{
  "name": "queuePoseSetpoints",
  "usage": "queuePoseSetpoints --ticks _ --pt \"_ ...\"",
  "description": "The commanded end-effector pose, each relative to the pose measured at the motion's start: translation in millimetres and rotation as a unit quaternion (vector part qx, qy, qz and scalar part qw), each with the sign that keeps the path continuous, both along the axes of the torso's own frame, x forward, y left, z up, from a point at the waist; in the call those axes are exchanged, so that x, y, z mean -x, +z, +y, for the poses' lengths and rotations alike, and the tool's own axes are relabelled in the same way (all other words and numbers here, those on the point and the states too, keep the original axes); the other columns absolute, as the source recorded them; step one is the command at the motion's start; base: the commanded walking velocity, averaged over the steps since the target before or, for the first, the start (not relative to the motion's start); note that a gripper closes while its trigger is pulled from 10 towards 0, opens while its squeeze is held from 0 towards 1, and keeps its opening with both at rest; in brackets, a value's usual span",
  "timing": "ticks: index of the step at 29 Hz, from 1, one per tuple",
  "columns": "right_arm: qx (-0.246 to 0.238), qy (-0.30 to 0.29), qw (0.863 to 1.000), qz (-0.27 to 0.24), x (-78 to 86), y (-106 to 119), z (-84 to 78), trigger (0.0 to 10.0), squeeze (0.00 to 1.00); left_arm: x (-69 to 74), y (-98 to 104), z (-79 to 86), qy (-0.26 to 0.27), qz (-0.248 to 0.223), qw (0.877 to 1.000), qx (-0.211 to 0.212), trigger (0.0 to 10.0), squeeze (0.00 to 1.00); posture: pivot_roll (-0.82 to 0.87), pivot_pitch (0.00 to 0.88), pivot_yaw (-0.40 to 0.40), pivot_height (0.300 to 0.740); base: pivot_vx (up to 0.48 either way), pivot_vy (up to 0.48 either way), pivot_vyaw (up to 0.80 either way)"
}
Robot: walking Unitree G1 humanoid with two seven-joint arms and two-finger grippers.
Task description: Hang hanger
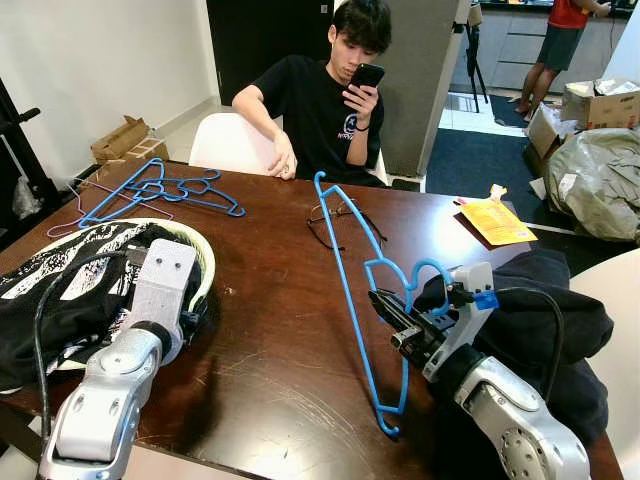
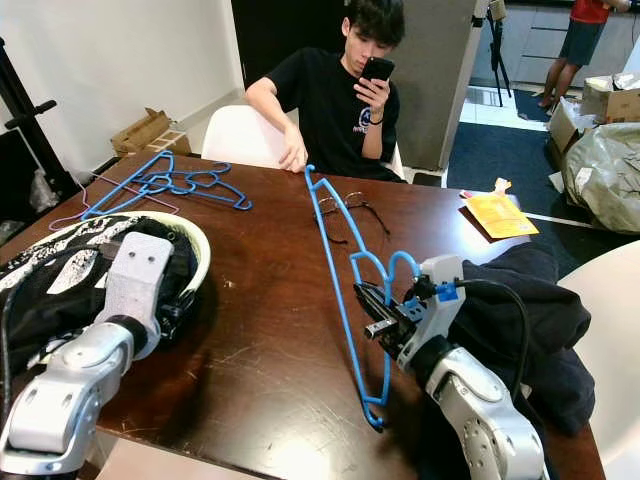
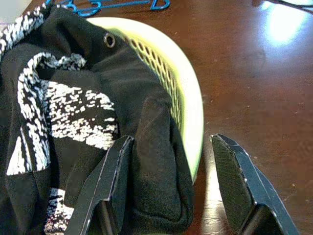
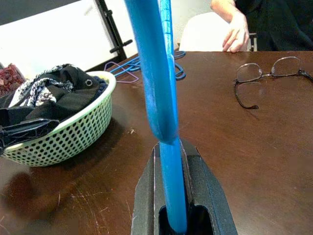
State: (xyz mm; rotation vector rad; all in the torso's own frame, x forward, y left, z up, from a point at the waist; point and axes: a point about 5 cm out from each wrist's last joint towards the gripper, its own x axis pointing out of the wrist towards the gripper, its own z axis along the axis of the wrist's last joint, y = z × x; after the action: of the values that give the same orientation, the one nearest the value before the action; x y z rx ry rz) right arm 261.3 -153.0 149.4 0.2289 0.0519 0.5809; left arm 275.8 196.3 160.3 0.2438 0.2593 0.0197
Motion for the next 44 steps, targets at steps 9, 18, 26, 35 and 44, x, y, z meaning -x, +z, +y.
queuePoseSetpoints --ticks 9,18,26,35,44 --pt "0.012 -0.006 0.999 0.034 2.2 -14 -3.0 10.0 0.00 1.0 -6 6.2 0.020 0.006 1.000 0.004 0.0 0.00 0.02 0.007 -0.010 0.740 0.000 0.000 0.00" --pt "0.011 -0.007 0.999 0.034 1.8 -14 -2.8 10.0 0.00 0.0 1 14.9 0.034 -0.005 0.999 -0.009 0.0 0.00 0.02 0.013 -0.006 0.740 0.000 0.000 0.00" --pt "0.009 -0.008 0.999 0.033 1.1 -13 -2.3 10.0 0.00 -13.2 56 28.9 0.014 -0.101 0.995 0.002 0.0 0.00 0.02 0.011 -0.004 0.740 0.000 0.000 0.00" --pt "-0.031 -0.022 0.999 0.032 -1.5 -11 -3.3 10.0 0.00 14.0 259 5.0 -0.271 -0.395 0.873 0.096 0.0 0.00 0.05 0.000 0.011 0.740 0.000 0.000 0.00" --pt "-0.081 -0.032 0.996 0.034 -4.6 -7 -7.3 10.0 0.00 32.6 297 -3.8 -0.345 -0.435 0.827 0.092 0.0 0.00 0.06 0.000 0.016 0.740 0.000 0.000 0.00"
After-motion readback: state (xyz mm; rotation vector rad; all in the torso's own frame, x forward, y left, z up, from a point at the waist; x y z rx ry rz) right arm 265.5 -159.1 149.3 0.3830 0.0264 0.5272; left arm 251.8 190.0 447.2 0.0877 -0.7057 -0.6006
